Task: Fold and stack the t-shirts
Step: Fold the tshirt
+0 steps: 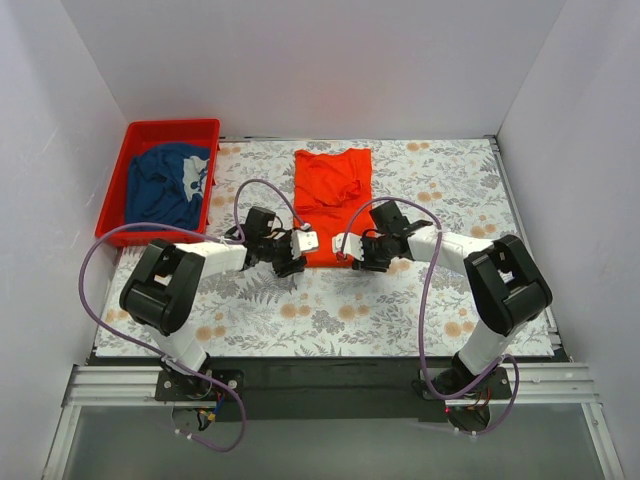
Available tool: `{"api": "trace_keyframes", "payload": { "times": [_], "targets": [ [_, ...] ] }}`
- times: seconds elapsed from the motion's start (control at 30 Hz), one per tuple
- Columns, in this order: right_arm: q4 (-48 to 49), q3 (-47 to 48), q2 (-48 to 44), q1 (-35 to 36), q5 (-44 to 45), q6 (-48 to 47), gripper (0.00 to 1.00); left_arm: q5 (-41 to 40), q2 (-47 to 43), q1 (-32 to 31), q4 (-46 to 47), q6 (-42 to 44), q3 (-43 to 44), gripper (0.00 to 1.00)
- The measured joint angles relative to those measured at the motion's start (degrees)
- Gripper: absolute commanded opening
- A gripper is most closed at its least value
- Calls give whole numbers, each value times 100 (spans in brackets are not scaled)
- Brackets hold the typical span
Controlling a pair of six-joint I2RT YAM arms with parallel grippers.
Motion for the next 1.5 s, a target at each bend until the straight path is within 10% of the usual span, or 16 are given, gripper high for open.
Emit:
{"api": "trace_keyframes", "payload": {
  "times": [0.17,0.3,0.73,1.27,1.5],
  "targets": [
    [238,-44,50,0,109,-39,5,-144,9,-157,232,57,-70,16],
    [295,-42,63,-2,168,33,1,-299,17,-203,254,55,-55,0],
    [-684,1309,-570,-308,221,81,1,-203,-643,55,-1113,-313,1499,0],
    [-2981,938,-3123,1047,-81,212,1,608,-3613,-444,-3418,-1180,885,0],
    [-3261,1104,-2603,1115,22,157,1,343,-3495,-444,-3589,-1410,887,0]
  ]
}}
